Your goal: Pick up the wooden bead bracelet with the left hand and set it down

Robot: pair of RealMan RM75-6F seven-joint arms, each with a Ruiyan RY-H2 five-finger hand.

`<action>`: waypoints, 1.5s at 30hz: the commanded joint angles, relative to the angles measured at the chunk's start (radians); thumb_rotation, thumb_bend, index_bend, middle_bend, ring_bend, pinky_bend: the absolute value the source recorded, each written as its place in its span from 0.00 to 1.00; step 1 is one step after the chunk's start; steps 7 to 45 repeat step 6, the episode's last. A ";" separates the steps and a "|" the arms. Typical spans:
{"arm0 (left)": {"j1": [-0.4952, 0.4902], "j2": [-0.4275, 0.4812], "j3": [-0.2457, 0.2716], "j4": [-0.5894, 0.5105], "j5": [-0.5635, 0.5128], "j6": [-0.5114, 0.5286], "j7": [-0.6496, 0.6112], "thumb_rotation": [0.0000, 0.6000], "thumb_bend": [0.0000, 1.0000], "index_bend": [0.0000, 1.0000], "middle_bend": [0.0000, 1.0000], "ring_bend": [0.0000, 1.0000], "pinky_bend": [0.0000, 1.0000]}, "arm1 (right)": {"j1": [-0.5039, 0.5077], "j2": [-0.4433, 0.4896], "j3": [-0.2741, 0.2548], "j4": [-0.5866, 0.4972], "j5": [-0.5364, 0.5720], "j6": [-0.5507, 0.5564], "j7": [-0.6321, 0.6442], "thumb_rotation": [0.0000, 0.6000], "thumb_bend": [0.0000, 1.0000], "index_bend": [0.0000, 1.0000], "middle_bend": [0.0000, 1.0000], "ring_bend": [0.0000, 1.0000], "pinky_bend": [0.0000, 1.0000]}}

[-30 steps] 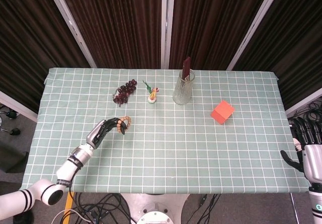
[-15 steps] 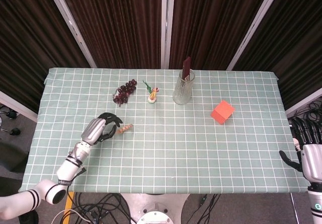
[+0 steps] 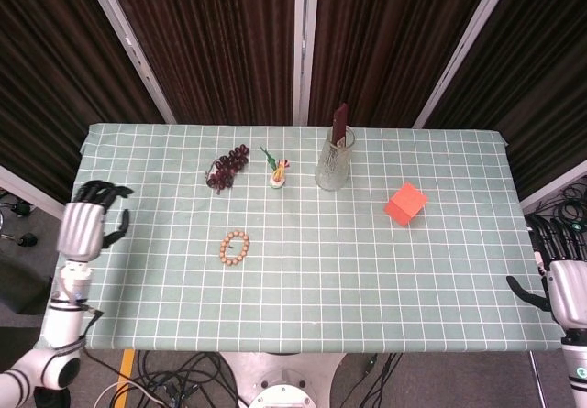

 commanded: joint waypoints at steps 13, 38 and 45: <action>0.224 0.187 0.091 -0.210 -0.094 0.092 0.122 1.00 0.41 0.35 0.39 0.22 0.16 | 0.022 -0.033 -0.017 0.041 -0.046 -0.016 0.068 1.00 0.11 0.00 0.07 0.00 0.00; 0.224 0.187 0.091 -0.210 -0.094 0.092 0.122 1.00 0.41 0.35 0.39 0.22 0.16 | 0.022 -0.033 -0.017 0.041 -0.046 -0.016 0.068 1.00 0.11 0.00 0.07 0.00 0.00; 0.224 0.187 0.091 -0.210 -0.094 0.092 0.122 1.00 0.41 0.35 0.39 0.22 0.16 | 0.022 -0.033 -0.017 0.041 -0.046 -0.016 0.068 1.00 0.11 0.00 0.07 0.00 0.00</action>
